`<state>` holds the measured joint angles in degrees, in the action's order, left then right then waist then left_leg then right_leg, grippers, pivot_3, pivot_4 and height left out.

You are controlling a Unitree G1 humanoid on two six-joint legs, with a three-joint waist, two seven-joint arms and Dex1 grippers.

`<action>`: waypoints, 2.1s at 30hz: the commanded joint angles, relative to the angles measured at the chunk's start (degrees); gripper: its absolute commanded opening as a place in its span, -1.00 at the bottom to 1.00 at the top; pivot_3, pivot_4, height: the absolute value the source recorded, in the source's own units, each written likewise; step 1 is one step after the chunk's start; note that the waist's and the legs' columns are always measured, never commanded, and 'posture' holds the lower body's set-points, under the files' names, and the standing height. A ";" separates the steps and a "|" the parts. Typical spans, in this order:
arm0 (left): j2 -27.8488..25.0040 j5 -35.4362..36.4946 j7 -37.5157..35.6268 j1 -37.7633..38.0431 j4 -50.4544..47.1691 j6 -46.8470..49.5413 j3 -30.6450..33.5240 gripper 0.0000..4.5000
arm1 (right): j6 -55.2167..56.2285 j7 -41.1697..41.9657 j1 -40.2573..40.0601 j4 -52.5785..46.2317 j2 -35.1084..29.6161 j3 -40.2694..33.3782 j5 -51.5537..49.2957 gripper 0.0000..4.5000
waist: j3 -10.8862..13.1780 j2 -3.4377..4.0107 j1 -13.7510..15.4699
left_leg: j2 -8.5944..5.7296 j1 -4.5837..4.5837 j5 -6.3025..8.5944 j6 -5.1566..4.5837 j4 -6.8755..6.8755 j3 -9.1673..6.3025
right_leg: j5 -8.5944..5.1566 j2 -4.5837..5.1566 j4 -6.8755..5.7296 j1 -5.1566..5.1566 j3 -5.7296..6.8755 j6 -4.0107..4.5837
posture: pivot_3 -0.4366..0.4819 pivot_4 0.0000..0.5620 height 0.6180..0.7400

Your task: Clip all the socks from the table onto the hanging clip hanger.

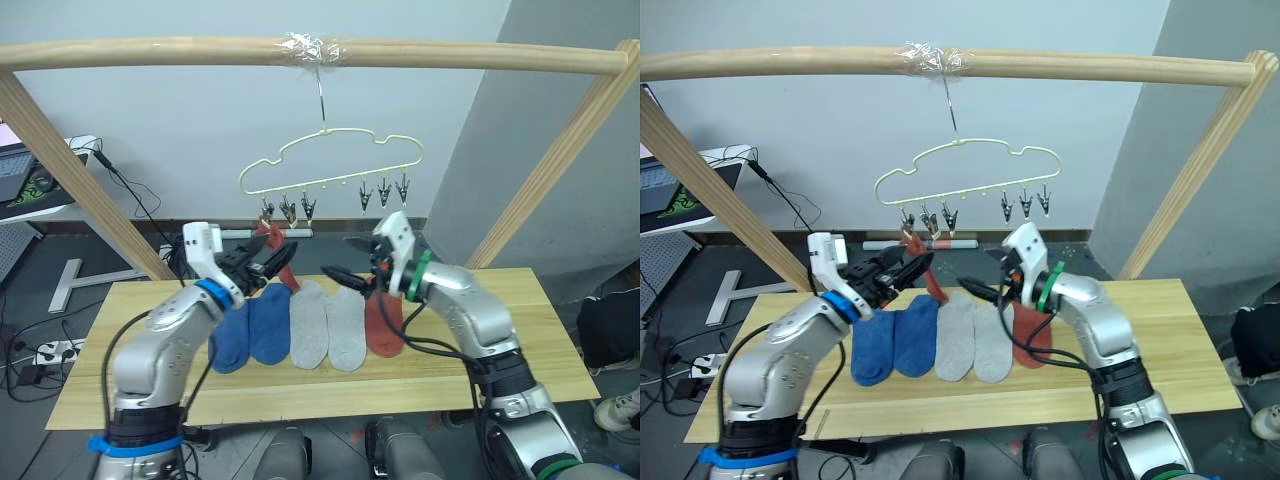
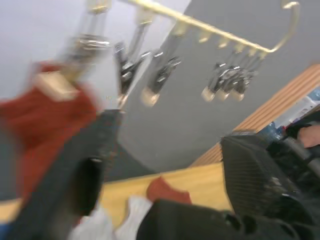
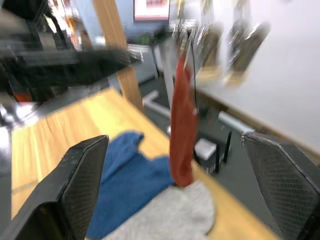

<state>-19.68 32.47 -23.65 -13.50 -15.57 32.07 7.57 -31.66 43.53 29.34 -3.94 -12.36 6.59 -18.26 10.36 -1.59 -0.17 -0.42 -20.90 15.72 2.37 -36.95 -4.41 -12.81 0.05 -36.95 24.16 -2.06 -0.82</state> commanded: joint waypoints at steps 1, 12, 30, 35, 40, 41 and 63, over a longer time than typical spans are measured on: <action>1.74 -4.78 2.72 -1.10 -1.07 -5.55 -1.21 0.08 | -1.95 2.13 -0.29 -6.29 -1.98 -2.01 -4.85 1.00 | 0.00 0.00 -0.07 | 0.01 0.00 0.00 0.00 0.00 0.00 | 0.00 -0.01 -0.01 0.00 0.01 0.00 | 0.09 -0.46 1.00; 7.53 -18.89 9.14 -4.73 11.17 -18.36 -5.83 -0.17 | -4.36 1.92 0.31 -14.18 -6.15 -4.15 -10.68 1.00 | -0.01 -0.01 -0.06 | -0.01 0.00 0.00 -0.03 -0.06 0.23 | 0.00 -0.07 -0.02 -0.03 -0.02 -0.04 | 0.00 -0.50 1.00; 11.37 -25.08 12.76 -12.80 29.30 -31.37 -4.77 -0.17 | -4.69 -0.88 2.13 -15.83 -6.61 -4.60 -14.13 1.00 | -0.02 -0.03 -0.21 | 0.01 -0.02 0.00 -0.03 -0.06 0.30 | 0.01 -0.09 -0.03 -0.02 0.00 -0.05 | -0.07 -0.48 1.00; 11.32 -25.82 13.40 -15.83 33.50 -33.29 -4.42 -0.17 | -4.40 -1.00 2.03 -15.70 -6.98 -4.66 -14.09 1.00 | -0.02 -0.03 -0.22 | -0.01 -0.02 0.00 -0.04 -0.10 0.30 | 0.01 -0.10 -0.06 -0.03 0.01 -0.06 | -0.07 -0.48 1.00; 11.23 -26.27 13.67 -17.48 35.45 -34.56 -4.26 -0.17 | -4.21 -1.30 2.03 -15.55 -7.16 -4.72 -13.98 1.00 | -0.02 -0.03 -0.32 | 0.00 -0.02 0.00 -0.04 -0.08 0.31 | 0.03 -0.10 -0.05 -0.03 0.00 -0.02 | -0.07 -0.48 1.00; 11.20 -26.36 13.71 -17.82 35.79 -34.74 -4.19 -0.17 | -4.22 -1.39 2.12 -15.49 -7.16 -4.75 -14.00 1.00 | -0.01 -0.03 -0.32 | 0.00 -0.02 0.00 -0.04 -0.08 0.29 | 0.04 -0.10 -0.05 -0.03 0.02 -0.02 | -0.10 -0.45 1.00; 11.16 -27.72 15.09 -19.53 36.71 -37.64 -3.61 -0.17 | -4.41 -1.78 2.84 -14.96 -7.27 -5.10 -14.40 1.00 | -0.01 -0.03 -1.19 | 0.00 -0.01 0.00 -0.04 -0.09 0.28 | 0.04 -0.10 -0.08 -0.03 0.01 -0.02 | -0.10 -0.43 1.00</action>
<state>-8.60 5.26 -9.11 -32.07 22.42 -4.13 3.71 -36.83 41.66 30.92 -17.75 -19.41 2.93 -31.05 10.34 -1.62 -1.36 -0.42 -20.92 15.72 2.33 -37.04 -4.13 -12.77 -0.05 -37.03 24.13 -2.05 -0.84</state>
